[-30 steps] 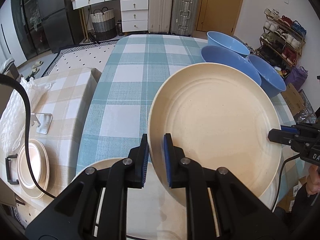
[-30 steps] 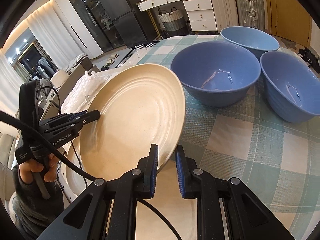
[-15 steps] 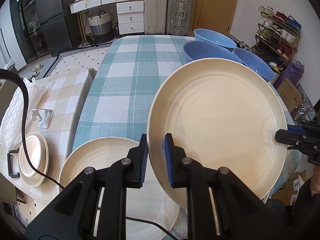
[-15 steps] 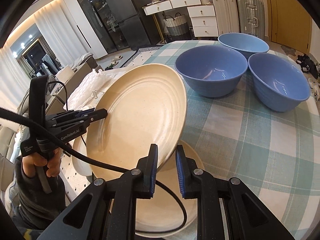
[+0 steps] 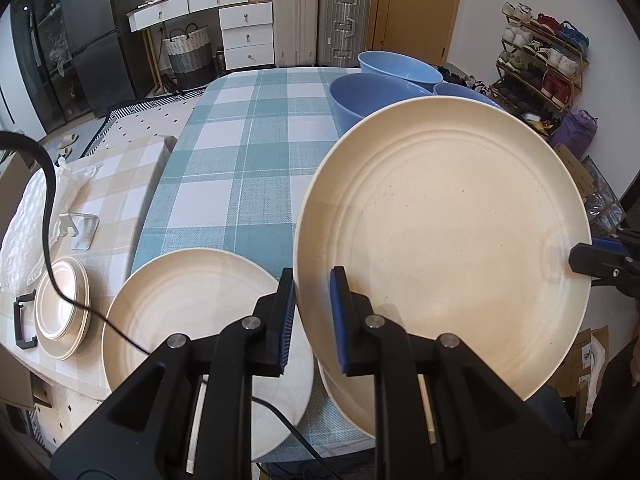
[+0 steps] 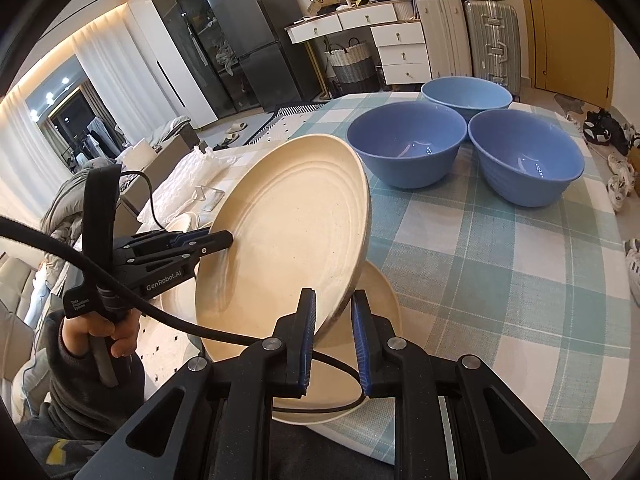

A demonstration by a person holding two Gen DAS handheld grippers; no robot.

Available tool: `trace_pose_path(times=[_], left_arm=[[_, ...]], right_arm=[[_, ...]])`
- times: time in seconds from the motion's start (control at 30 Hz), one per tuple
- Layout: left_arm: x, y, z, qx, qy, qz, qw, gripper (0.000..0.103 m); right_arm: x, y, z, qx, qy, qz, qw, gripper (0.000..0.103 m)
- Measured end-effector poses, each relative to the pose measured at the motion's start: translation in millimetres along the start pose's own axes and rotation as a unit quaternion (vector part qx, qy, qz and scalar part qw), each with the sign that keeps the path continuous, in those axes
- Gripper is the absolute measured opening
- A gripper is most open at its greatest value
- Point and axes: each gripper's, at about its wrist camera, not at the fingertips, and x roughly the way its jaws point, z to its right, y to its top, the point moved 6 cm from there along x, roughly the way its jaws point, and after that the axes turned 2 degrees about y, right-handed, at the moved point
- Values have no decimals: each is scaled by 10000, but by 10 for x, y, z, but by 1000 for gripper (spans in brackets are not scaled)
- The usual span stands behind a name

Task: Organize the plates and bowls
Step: 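Carry the plate over the nearby cream plate and lower it onto it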

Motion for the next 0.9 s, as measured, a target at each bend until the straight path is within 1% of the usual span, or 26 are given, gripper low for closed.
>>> trace_pose_path(times=[0.23,0.33,0.43,0.57,0.67,0.9], left_arm=[[-213,-55,113,141,90,0,9999,15],[-360,-73,124,120,117,101,9998,14],[-500,-100,144,232,237,156,9993,14],[-605,-149,128,238,251,187,9992,14],[-603,-189,153,239,260,167,9992,14],[-414,-318,212,214,193,-42,9996,14]], right_arm=[[-236,-79,-125,-37,-100,-14,9999,18],[-320,-139,-176,30,-59,-23,10000,18],[-377,-220,-246,53,-29,-55,10000,18],[-402,-310,-291,59,22,-56,10000,17],[-386,-319,-259,108,41,-19,9999,18],[-309,-411,-156,228,25,-58,9997,17]])
